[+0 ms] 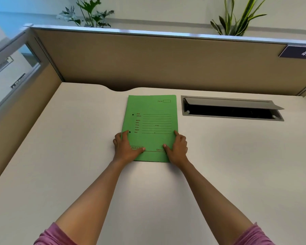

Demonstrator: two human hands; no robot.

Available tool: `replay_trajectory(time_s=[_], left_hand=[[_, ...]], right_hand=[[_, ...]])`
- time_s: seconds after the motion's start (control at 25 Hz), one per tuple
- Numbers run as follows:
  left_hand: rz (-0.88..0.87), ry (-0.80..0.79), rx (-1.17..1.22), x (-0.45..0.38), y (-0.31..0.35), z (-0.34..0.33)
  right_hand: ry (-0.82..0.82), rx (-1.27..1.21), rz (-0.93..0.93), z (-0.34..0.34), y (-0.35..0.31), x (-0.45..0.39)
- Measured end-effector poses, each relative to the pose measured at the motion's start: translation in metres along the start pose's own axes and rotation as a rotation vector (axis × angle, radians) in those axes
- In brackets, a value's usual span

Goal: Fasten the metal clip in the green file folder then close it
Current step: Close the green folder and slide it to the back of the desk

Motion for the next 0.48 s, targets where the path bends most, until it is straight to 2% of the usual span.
replay_trajectory(time_s=[0.16, 0.36, 0.48], left_hand=[[-0.041, -0.034, -0.028, -0.001, -0.009, -0.005], [-0.140, -0.056, -0.211, 0.004, -0.013, -0.010], [-0.179, -0.103, -0.307, 0.003, -0.012, -0.013]], right_hand=[[-0.027, 0.106, 0.079, -0.008, -0.002, 0.000], [-0.046, 0.197, 0.282, -0.016, 0.001, 0.010], [-0.036, 0.234, 0.343, -0.018, 0.003, 0.017]])
Point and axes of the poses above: each hand's wrist, its own x-axis away from the middle knuckle, its own z-axis out of the back of the hand, y = z × x, the point moved 2 cm from there along -x, towards the middle knuckle, and after that the axes turned 13 degrees about y, right-handed, at the moved point
